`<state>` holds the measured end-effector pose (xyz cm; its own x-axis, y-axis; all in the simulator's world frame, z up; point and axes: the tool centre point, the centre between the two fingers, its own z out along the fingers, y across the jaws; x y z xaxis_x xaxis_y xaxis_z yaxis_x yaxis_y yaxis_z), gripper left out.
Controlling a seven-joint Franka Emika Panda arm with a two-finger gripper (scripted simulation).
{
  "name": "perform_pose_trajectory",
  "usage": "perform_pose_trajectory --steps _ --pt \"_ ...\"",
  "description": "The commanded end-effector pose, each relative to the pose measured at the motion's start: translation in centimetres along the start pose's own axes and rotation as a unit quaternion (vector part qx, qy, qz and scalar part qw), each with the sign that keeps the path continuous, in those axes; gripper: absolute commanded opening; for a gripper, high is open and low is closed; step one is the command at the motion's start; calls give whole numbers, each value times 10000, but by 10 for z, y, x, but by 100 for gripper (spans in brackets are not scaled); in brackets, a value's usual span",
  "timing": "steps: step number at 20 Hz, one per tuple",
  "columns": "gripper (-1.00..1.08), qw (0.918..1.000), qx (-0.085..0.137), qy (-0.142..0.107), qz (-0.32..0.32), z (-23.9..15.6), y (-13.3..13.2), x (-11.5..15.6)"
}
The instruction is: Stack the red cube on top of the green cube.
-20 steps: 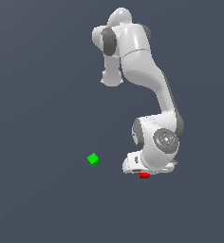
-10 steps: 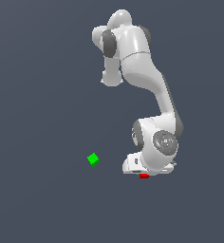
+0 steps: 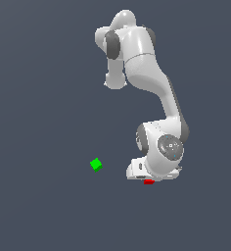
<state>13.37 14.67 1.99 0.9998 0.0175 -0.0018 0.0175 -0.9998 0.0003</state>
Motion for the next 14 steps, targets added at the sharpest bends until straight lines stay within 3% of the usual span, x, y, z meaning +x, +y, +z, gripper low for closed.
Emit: perform_pose_trajectory --steps 1,14 --pt "-100 10000 1 5 0 -4 0 0" --pt "-100 10000 1 8 0 -78 0 -1"
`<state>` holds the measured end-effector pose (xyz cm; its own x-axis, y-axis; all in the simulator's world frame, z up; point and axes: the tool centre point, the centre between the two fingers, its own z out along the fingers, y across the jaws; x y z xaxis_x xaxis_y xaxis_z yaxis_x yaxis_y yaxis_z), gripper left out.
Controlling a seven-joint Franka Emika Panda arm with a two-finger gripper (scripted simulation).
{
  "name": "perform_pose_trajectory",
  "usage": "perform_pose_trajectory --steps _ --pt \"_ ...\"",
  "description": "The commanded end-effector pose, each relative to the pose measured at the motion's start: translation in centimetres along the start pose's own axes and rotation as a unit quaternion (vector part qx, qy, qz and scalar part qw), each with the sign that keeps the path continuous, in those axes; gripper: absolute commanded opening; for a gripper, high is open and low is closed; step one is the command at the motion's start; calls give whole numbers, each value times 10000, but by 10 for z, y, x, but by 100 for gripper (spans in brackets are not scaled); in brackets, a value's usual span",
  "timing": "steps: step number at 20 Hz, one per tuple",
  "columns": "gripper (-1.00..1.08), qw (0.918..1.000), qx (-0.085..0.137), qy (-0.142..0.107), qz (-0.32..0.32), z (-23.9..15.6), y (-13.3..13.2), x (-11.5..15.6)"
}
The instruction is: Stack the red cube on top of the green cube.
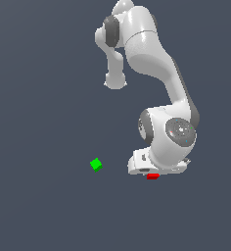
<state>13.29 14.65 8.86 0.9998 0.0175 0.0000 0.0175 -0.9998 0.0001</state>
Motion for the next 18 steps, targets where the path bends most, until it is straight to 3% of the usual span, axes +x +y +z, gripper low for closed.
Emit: perform_pose_trajectory --steps 1,18 --pt "-100 10000 0 -1 0 -15 0 0" --pt "-100 10000 1 3 0 -29 9 -2"
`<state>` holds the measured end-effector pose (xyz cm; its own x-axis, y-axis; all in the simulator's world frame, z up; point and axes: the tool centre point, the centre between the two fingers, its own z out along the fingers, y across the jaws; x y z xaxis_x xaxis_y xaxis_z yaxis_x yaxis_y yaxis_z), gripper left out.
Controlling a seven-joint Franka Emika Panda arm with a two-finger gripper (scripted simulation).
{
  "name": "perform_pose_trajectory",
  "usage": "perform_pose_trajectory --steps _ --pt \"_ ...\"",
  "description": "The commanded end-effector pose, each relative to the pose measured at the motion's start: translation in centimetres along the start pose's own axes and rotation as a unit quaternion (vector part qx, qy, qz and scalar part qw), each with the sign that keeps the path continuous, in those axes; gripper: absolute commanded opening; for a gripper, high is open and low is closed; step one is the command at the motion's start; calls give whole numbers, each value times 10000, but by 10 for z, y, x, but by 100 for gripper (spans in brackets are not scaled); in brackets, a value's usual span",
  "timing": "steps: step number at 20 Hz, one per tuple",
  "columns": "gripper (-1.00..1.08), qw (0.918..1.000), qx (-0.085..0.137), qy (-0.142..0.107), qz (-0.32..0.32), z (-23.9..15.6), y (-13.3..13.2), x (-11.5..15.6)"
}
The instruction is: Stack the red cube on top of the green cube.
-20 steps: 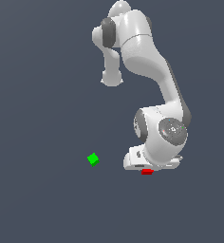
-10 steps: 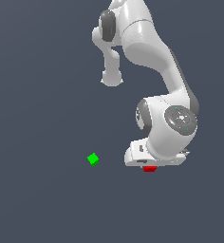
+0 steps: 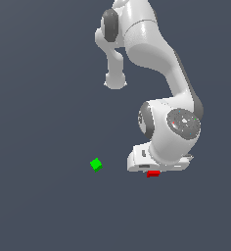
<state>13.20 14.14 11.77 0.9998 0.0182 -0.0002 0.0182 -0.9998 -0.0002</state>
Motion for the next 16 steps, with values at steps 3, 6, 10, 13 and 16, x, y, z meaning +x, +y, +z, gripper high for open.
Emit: perform_pose_trajectory --steps 3,6,10,13,16 --pt "-100 10000 -1 4 4 3 13 -4" --pt "-100 10000 -1 4 4 6 28 -8" --pt "-100 10000 -1 3 6 14 58 -17" --pt "-100 10000 -1 3 6 21 87 -25" --pt "-100 10000 -1 3 6 29 117 -34"
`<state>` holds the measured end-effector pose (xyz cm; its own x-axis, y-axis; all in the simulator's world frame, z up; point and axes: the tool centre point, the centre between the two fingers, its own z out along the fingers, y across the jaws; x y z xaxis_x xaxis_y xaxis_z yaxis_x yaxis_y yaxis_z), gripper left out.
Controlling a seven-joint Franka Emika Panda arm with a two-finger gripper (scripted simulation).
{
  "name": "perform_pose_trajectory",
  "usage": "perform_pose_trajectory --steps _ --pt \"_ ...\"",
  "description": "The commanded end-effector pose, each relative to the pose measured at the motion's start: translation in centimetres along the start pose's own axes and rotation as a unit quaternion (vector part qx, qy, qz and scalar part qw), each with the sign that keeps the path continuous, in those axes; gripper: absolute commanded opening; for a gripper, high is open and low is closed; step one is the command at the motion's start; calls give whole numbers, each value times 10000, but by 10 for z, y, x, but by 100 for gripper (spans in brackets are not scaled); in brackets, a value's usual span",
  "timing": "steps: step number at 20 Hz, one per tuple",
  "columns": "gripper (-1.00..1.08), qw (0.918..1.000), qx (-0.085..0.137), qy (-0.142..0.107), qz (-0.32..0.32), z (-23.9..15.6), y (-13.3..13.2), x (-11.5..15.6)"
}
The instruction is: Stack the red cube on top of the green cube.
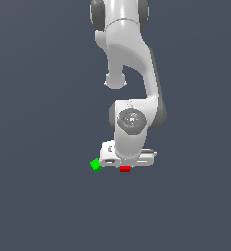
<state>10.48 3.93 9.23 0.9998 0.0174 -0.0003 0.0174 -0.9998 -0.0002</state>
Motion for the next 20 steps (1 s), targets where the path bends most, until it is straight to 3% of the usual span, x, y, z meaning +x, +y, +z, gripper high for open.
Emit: perform_pose_trajectory --steps 1,11,15,20 --pt "-100 10000 0 4 2 6 26 -7" --pt "-100 10000 -2 2 2 28 113 -29" --pt "-100 10000 -2 2 2 32 130 -33" --pt "-100 10000 -2 1 -1 33 131 -32"
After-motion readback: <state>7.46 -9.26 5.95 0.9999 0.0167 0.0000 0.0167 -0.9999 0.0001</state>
